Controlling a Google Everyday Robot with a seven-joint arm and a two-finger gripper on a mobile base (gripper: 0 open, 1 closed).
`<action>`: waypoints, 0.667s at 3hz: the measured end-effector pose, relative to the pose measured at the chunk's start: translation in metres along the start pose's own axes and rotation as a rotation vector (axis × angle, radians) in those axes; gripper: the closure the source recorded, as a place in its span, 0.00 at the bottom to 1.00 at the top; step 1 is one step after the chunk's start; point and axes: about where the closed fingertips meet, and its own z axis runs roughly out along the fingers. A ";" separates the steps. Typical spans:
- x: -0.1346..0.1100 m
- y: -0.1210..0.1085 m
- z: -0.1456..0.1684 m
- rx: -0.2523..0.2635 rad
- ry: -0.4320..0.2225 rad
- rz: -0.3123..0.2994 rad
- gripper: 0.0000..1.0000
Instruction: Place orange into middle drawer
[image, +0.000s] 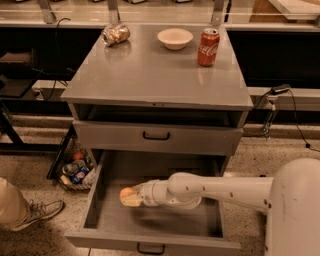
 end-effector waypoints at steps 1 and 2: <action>0.011 0.003 0.026 0.002 0.037 -0.001 1.00; 0.017 0.006 0.044 -0.005 0.063 -0.007 0.81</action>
Offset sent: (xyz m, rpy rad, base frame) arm 0.0000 0.0449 -0.0505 -0.0737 0.0385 0.0448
